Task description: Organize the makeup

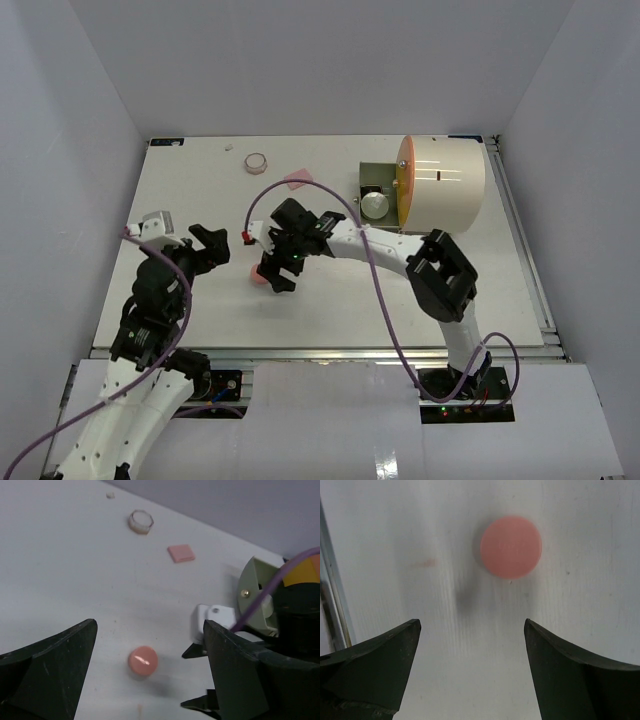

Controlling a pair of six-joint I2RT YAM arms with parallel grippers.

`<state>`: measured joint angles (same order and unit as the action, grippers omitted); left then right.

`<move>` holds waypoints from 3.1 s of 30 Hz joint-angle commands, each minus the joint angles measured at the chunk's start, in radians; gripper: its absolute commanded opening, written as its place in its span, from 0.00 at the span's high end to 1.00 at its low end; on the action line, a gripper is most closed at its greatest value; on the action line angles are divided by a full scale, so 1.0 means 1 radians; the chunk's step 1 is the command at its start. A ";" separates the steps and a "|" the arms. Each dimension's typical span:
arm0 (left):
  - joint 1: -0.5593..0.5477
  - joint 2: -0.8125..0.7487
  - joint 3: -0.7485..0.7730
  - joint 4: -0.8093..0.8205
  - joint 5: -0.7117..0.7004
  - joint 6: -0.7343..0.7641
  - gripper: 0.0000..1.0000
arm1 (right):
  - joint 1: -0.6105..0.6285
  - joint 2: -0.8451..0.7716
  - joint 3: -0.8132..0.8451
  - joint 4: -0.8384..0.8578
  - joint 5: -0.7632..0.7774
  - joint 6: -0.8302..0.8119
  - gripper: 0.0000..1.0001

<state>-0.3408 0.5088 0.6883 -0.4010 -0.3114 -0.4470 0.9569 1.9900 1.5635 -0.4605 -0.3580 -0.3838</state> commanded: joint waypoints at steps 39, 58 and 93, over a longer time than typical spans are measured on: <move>0.000 -0.159 -0.049 0.051 -0.063 0.060 0.02 | 0.129 0.300 0.241 0.069 0.468 0.312 0.45; 0.000 -0.151 -0.049 0.054 -0.040 0.059 0.02 | -0.279 -0.148 -0.011 -0.104 0.088 -0.158 0.92; 0.000 -0.107 -0.057 0.073 0.015 0.064 0.02 | -0.463 -0.184 0.088 -0.197 0.320 -0.203 0.10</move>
<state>-0.3405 0.3757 0.6408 -0.3570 -0.3359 -0.3961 0.4950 1.8632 1.5772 -0.6094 0.0682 -0.6084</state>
